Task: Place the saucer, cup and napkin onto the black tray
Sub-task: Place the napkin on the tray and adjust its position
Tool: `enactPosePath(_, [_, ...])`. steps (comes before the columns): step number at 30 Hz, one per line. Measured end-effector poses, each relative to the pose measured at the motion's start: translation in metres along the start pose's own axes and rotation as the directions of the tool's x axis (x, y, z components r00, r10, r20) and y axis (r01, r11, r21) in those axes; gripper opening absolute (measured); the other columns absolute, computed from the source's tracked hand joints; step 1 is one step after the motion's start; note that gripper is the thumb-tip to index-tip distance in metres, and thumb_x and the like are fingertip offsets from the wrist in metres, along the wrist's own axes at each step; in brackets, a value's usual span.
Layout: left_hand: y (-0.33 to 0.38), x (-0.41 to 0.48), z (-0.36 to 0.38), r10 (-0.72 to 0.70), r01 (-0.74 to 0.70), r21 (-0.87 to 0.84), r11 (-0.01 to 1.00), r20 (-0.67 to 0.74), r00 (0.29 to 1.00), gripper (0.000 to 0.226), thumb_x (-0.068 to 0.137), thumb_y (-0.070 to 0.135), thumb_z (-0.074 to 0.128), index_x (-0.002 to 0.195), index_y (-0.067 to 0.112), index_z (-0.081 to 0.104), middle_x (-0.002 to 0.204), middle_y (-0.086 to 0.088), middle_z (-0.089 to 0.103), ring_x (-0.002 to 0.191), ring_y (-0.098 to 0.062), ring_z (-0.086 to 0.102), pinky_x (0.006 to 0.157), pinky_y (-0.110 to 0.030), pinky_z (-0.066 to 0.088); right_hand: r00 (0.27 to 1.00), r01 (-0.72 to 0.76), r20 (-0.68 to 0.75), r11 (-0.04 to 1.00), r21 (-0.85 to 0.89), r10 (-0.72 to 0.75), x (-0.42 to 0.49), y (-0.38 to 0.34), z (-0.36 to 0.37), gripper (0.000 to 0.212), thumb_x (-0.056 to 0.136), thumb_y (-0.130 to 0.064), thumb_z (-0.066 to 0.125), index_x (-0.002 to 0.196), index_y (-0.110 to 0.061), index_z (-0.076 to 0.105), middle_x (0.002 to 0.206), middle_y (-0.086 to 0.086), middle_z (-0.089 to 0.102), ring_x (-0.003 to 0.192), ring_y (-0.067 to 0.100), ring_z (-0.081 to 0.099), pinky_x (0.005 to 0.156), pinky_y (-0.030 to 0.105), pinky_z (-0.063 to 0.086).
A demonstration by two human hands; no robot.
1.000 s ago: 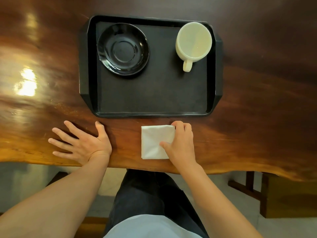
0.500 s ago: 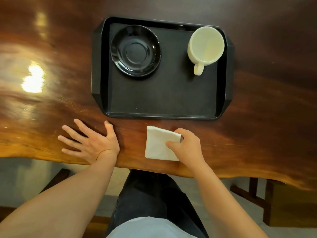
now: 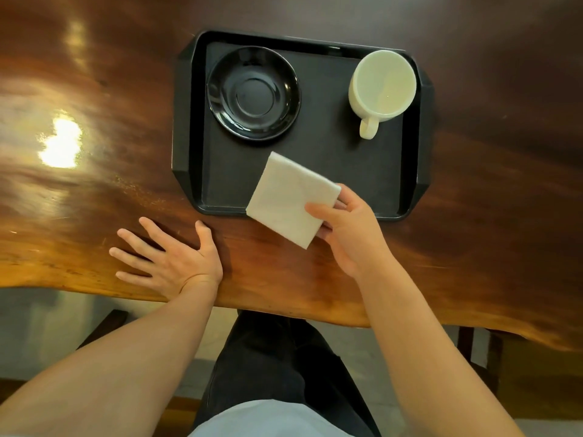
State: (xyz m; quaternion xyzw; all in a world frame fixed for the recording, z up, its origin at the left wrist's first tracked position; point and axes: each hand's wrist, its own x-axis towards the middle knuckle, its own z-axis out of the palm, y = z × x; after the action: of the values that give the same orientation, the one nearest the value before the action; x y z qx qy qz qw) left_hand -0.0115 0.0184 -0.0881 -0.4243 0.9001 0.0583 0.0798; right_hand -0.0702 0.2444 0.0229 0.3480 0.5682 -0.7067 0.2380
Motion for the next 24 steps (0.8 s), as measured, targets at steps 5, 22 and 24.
enactPosePath(5, [-0.001,0.0,0.001,0.003,-0.003,0.002,1.0,0.0,1.0,0.091,0.091,0.073,0.033,0.163,0.019,0.017,0.172,-0.017,0.009,0.157,-0.045,0.003,0.123,-0.065,0.003,0.992,0.03,-0.126,0.999,0.031,-0.026,0.02,-0.01,-0.002,0.045,0.091,0.004,0.063,0.129,-0.02,0.061,0.12,0.004,0.07,0.11,0.024,0.068,0.09,0.046,0.059])
enactPosePath(22, [0.0,-0.001,-0.001,0.002,-0.002,0.009,1.0,0.002,1.0,0.092,0.091,0.072,0.036,0.164,0.02,0.016,0.172,-0.016,0.008,0.158,-0.044,0.003,0.123,-0.065,0.002,0.955,0.039,-0.278,0.969,-0.244,-0.108,0.056,-0.026,-0.018,0.056,0.092,-0.006,0.064,0.144,-0.017,0.05,0.127,0.002,0.066,0.111,0.02,0.065,0.095,0.041,0.056])
enactPosePath(24, [0.0,0.0,-0.002,0.005,-0.005,0.012,1.0,0.006,1.0,0.092,0.092,0.072,0.035,0.164,0.02,0.015,0.172,-0.016,0.008,0.158,-0.044,0.002,0.123,-0.065,0.002,0.95,0.02,-0.295,0.96,-0.28,-0.106,0.057,-0.029,-0.019,0.05,0.09,-0.01,0.064,0.139,-0.016,0.056,0.123,0.001,0.067,0.112,0.021,0.064,0.097,0.043,0.055])
